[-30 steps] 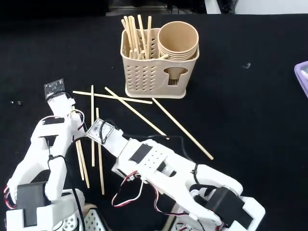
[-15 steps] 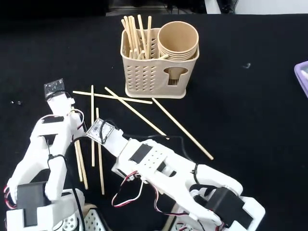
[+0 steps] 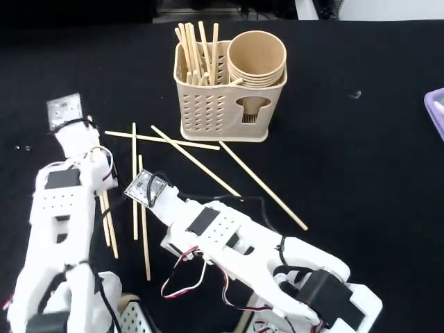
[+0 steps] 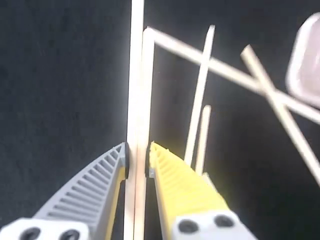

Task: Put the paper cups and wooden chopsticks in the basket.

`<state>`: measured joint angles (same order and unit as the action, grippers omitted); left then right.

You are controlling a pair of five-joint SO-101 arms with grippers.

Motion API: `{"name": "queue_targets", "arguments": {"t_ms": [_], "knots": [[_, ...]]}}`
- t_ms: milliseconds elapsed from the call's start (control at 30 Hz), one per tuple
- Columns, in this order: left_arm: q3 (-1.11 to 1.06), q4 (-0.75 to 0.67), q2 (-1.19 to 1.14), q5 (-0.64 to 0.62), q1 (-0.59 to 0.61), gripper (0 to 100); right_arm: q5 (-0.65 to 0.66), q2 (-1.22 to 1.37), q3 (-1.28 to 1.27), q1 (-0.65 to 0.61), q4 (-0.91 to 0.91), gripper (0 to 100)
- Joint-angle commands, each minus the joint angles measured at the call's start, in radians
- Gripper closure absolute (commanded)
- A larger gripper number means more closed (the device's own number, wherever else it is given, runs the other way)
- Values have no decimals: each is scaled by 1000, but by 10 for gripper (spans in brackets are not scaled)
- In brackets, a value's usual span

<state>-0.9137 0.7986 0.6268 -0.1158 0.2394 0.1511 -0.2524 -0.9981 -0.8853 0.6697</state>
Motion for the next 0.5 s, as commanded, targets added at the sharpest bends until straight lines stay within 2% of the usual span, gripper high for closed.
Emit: {"name": "queue_targets", "arguments": {"t_ms": [0,167,467], "knots": [[107,3,195,11,7,970,9,-50,5,-15,-17,832],[143,-38,384,11,2,970,9,-50,5,-15,-17,832],[166,-276,493,3,-5,970,9,-48,7,-17,-17,832]]}}
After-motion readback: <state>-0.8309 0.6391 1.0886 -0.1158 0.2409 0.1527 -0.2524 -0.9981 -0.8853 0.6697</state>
